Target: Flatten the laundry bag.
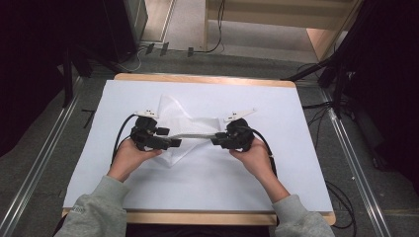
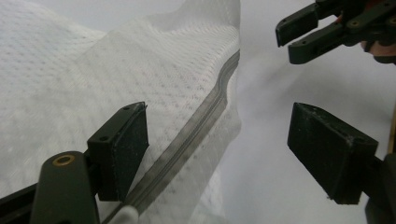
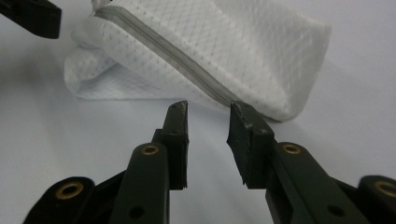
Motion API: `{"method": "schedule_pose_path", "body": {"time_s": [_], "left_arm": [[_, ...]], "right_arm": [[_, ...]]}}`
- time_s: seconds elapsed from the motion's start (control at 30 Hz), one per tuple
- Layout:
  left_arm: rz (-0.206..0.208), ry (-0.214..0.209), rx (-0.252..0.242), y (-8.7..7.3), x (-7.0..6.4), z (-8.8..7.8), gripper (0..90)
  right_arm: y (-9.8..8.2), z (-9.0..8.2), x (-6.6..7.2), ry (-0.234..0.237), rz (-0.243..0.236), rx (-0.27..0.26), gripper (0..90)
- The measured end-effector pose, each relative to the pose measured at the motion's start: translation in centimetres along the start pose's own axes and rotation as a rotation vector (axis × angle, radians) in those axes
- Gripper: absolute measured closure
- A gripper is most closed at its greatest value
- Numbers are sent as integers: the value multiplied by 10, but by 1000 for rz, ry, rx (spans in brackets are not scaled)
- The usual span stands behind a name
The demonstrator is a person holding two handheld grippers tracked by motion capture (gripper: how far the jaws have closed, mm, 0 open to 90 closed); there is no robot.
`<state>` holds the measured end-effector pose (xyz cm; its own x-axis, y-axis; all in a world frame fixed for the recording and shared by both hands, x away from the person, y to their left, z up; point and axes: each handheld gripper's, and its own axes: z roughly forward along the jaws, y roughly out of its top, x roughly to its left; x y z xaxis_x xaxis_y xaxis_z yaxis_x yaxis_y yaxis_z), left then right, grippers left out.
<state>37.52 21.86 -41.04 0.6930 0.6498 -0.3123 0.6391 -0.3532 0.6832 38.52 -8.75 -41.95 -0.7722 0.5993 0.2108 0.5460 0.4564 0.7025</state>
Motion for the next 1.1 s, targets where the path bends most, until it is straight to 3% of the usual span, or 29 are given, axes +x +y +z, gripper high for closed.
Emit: {"method": "schedule_pose_path", "body": {"time_s": [0.1,0.3,0.37,0.43,0.53,0.63,0.8,1.0,1.1], "left_arm": [[22,28,40,1,4,13,199],[11,71,80,-2,15,29,267],[9,94,88,-2,18,30,400],[-1,109,102,-2,22,30,589],[-28,102,87,-1,25,26,763],[-40,89,62,0,24,20,867],[-69,81,-17,1,25,3,884],[-149,71,-99,-7,30,-16,884],[-171,84,-115,-12,35,-23,883]], "right_arm": [[-6,-4,-2,-2,21,-2,689],[-12,-4,-2,-10,35,-8,688],[-13,-1,0,-10,38,-9,688],[-14,3,3,0,35,-10,694],[-13,10,6,7,23,-11,706],[-12,18,9,6,15,-5,709],[-11,30,9,-13,2,-2,695],[-10,39,2,-43,11,-10,684],[-8,45,-2,-52,10,-12,659]]}}
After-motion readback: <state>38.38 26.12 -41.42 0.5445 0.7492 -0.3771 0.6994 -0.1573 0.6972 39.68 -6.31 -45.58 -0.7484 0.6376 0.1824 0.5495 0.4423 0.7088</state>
